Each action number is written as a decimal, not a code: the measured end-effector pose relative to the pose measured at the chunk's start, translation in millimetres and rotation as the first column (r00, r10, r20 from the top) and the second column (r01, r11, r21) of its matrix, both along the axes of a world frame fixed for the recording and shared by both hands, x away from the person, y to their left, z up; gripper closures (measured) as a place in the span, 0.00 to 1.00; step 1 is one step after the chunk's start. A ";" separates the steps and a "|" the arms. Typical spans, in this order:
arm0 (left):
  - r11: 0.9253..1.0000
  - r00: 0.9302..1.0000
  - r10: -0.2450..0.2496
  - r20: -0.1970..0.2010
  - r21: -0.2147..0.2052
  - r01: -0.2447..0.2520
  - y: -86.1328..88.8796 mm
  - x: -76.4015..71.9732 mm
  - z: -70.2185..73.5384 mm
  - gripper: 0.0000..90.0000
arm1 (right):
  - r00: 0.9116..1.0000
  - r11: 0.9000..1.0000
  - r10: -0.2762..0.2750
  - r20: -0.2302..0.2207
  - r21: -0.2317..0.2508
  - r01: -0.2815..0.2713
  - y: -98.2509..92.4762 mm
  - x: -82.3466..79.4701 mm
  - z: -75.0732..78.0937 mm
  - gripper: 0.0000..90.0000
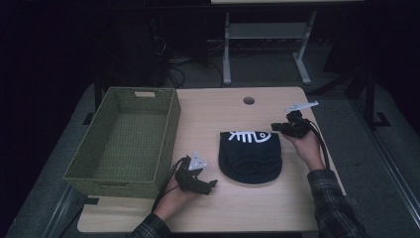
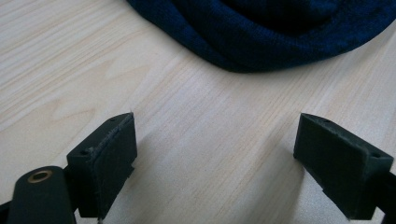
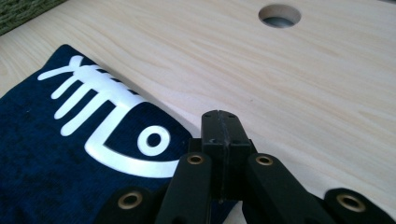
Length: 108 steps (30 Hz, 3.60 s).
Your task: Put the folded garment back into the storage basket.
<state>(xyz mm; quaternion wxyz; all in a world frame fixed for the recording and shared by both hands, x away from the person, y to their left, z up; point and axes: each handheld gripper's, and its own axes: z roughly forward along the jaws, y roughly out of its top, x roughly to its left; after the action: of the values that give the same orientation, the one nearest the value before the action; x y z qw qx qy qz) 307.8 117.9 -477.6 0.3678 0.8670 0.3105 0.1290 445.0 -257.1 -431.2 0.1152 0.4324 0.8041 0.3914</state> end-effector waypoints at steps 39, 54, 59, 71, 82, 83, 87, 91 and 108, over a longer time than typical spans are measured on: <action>1.000 1.000 -0.010 0.000 0.000 0.010 0.8 0.6 -0.1 0.14 | 0.996 0.997 0.034 -0.085 -0.060 -0.039 -12.2 -2.5 -27.2 1.00; 1.000 1.000 -0.010 0.000 -0.001 0.010 0.8 0.6 -0.1 0.14 | 0.996 0.994 0.066 -0.064 -0.082 -0.071 -17.1 -28.5 -23.7 1.00; 1.000 1.000 -0.010 0.000 -0.001 0.010 0.8 0.6 -0.1 0.14 | 0.995 0.993 0.076 -0.061 -0.090 -0.082 -17.2 -37.1 -23.3 1.00; 1.000 1.000 -0.009 0.006 -0.004 0.009 0.8 0.7 -0.5 0.14 | 0.994 0.992 0.097 -0.049 -0.075 -0.100 -16.8 -58.1 -25.6 1.00; 1.000 1.000 -0.015 0.002 0.005 0.015 1.6 0.8 -0.1 0.14 | 0.991 0.989 0.128 -0.043 -0.066 -0.130 -15.2 -80.1 -25.6 1.00; 1.000 1.000 -0.016 0.002 0.006 0.016 1.6 0.8 0.0 0.14 | 0.990 0.988 0.134 -0.049 -0.071 -0.138 -15.0 -85.1 -24.4 1.00; 1.000 1.000 -0.016 0.002 0.006 0.016 1.6 0.8 0.0 0.14 | 0.989 0.987 0.144 -0.042 -0.061 -0.146 -14.8 -96.4 -23.5 1.00; 1.000 1.000 -0.016 0.002 0.006 0.016 1.6 0.8 0.0 0.14 | 0.987 0.986 0.154 -0.042 -0.050 -0.156 -14.8 -105.5 -20.9 1.00; 1.000 1.000 -0.016 0.002 0.007 0.016 1.7 0.8 0.0 0.14 | 0.974 0.973 0.218 -0.067 -0.065 -0.223 3.5 -130.6 -28.1 1.00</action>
<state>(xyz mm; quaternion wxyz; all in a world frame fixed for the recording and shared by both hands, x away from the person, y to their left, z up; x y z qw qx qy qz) 308.6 119.6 -477.5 0.3660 0.8707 0.3025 0.1282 314.4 -253.6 -459.4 0.0625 0.3475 0.8637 0.3596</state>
